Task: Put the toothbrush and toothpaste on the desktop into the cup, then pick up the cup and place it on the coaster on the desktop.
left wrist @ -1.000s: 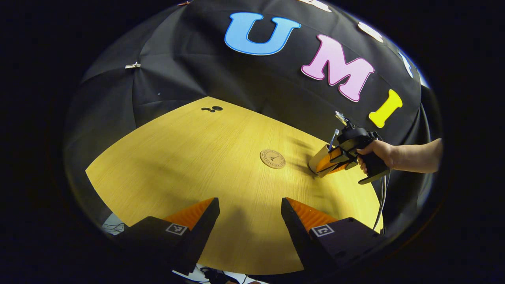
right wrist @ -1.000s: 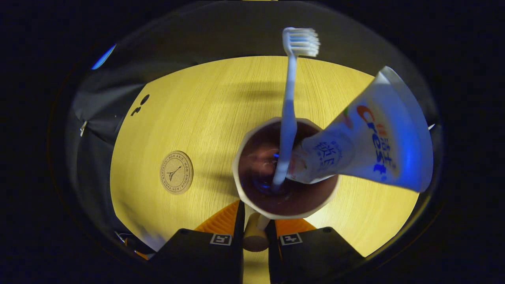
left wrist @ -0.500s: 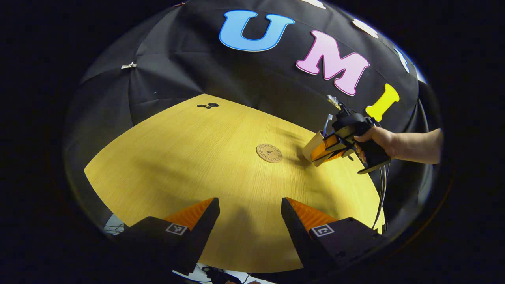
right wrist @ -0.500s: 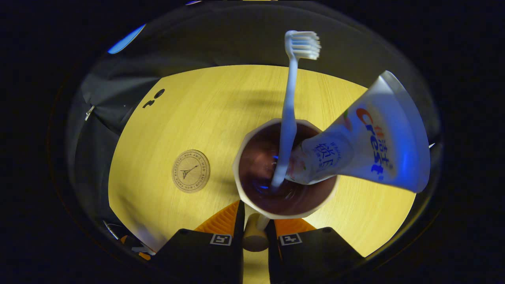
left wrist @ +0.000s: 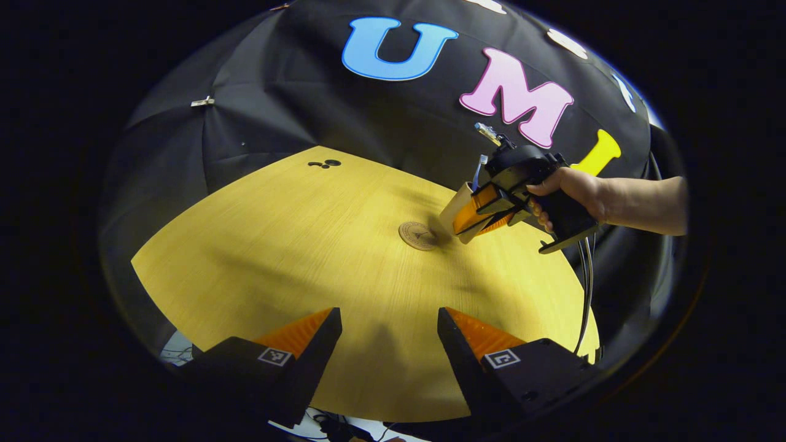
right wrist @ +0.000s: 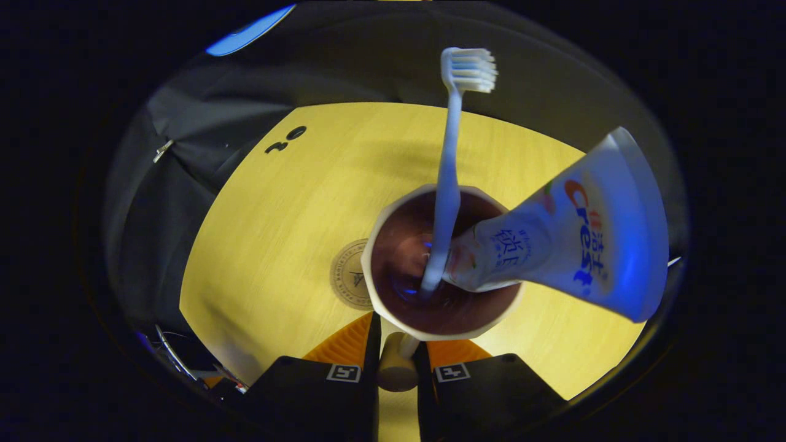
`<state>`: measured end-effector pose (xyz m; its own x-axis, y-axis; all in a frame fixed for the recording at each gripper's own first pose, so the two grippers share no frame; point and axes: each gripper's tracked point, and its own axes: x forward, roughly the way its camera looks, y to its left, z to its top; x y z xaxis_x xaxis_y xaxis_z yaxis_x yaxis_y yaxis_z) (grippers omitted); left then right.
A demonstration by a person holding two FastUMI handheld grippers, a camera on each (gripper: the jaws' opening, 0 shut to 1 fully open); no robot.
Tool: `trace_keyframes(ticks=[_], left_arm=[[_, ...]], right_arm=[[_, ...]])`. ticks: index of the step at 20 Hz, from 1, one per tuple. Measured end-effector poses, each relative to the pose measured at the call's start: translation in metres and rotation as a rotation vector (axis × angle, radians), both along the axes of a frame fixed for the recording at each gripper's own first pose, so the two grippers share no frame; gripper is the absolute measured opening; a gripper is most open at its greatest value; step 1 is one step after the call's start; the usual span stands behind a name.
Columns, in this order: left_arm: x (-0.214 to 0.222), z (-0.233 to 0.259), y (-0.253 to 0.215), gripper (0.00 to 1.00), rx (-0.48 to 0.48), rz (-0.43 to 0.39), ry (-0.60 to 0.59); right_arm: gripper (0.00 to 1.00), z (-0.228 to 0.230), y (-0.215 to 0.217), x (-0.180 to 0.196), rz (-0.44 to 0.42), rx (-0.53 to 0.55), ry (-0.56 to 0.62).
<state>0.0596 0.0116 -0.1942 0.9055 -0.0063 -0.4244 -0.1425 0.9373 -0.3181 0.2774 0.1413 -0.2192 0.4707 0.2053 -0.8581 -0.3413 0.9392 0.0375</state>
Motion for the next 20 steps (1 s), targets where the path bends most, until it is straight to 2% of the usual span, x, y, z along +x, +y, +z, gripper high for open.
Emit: trace_keyframes(ticks=[5,11,13,14,15,16,18,20], left_arm=[[-0.008,-0.001,-0.004,0.98,-0.072,0.007,-0.003],[-0.016,-0.001,0.004,0.98,-0.048,0.013,-0.002],[-0.02,-0.002,0.006,0.98,-0.051,0.017,0.0],[-0.022,-0.002,0.007,0.98,-0.052,0.018,0.003],[-0.024,-0.004,0.008,0.98,-0.05,0.02,0.005],[-0.026,-0.004,0.01,0.98,-0.046,0.021,0.008],[-0.03,-0.006,0.012,0.98,-0.04,0.026,0.016],[-0.035,-0.006,0.013,0.98,-0.037,0.03,0.019]], right_arm=[[0.29,-0.012,0.027,-0.009,0.067,-0.033,0.017],[0.29,-0.023,0.039,-0.015,0.094,-0.083,0.039],[0.29,-0.034,0.045,-0.01,0.076,-0.105,0.048],[0.23,-0.037,0.046,-0.009,0.066,-0.11,0.05],[0.23,-0.04,0.048,-0.008,0.063,-0.114,0.054],[0.29,-0.039,0.047,-0.01,0.062,-0.119,0.051],[0.3,-0.035,0.046,-0.014,0.069,-0.124,0.04],[0.37,-0.029,0.048,-0.018,0.082,-0.118,0.034]])
